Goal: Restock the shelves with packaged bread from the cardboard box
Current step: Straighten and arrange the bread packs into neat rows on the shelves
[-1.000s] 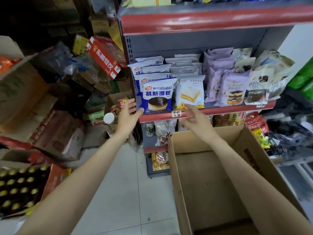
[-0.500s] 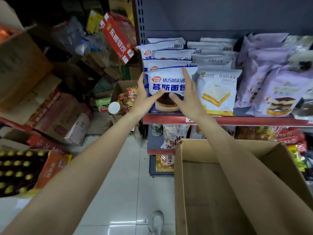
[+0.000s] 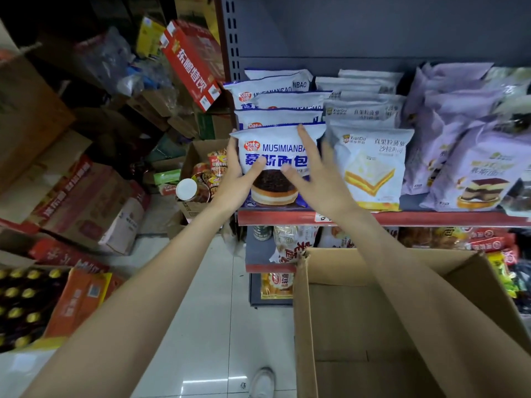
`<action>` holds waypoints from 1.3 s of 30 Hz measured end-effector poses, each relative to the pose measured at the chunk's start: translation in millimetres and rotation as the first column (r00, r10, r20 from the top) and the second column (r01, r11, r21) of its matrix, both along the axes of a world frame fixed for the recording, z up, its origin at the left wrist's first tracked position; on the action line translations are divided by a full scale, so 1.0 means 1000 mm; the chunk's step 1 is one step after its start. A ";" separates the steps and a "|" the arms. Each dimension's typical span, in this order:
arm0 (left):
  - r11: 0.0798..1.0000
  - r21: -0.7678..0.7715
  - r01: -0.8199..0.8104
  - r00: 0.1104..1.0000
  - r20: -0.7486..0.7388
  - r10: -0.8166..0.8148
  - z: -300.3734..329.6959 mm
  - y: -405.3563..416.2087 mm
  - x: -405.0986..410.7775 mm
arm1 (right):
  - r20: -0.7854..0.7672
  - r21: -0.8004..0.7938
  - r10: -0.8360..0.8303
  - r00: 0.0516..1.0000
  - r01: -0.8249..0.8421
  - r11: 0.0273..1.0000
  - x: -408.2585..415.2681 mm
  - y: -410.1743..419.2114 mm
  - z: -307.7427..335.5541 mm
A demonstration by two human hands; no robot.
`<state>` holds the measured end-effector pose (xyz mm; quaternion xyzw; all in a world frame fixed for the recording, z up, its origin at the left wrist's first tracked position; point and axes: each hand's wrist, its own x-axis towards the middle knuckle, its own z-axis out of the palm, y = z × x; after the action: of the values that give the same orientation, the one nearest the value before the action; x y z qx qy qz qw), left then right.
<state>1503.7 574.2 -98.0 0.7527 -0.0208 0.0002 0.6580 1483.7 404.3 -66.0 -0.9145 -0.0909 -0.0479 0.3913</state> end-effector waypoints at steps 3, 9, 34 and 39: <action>0.994 0.087 -0.064 0.995 0.080 0.057 0.011 0.004 -0.003 | 0.269 0.000 -0.150 0.951 0.156 0.988 0.009 -0.029 0.030; 0.554 0.787 -0.272 0.865 0.451 -0.217 0.056 0.015 0.005 | 0.138 -0.173 0.100 0.985 -0.076 0.982 0.084 -0.044 0.068; 0.303 0.946 -0.112 0.923 0.212 -0.320 0.060 0.010 0.017 | -0.003 -0.441 0.145 0.989 -0.132 0.888 0.138 0.011 0.057; 0.328 0.939 -0.106 0.940 0.202 -0.274 0.062 0.009 0.016 | 0.120 -0.439 0.159 0.980 -0.091 0.894 0.140 0.001 0.052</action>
<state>1519.8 583.2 -35.5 0.9794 -0.1648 0.0772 0.0871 1624.2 405.0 -14.1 -0.9641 -0.1878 -0.0713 0.1734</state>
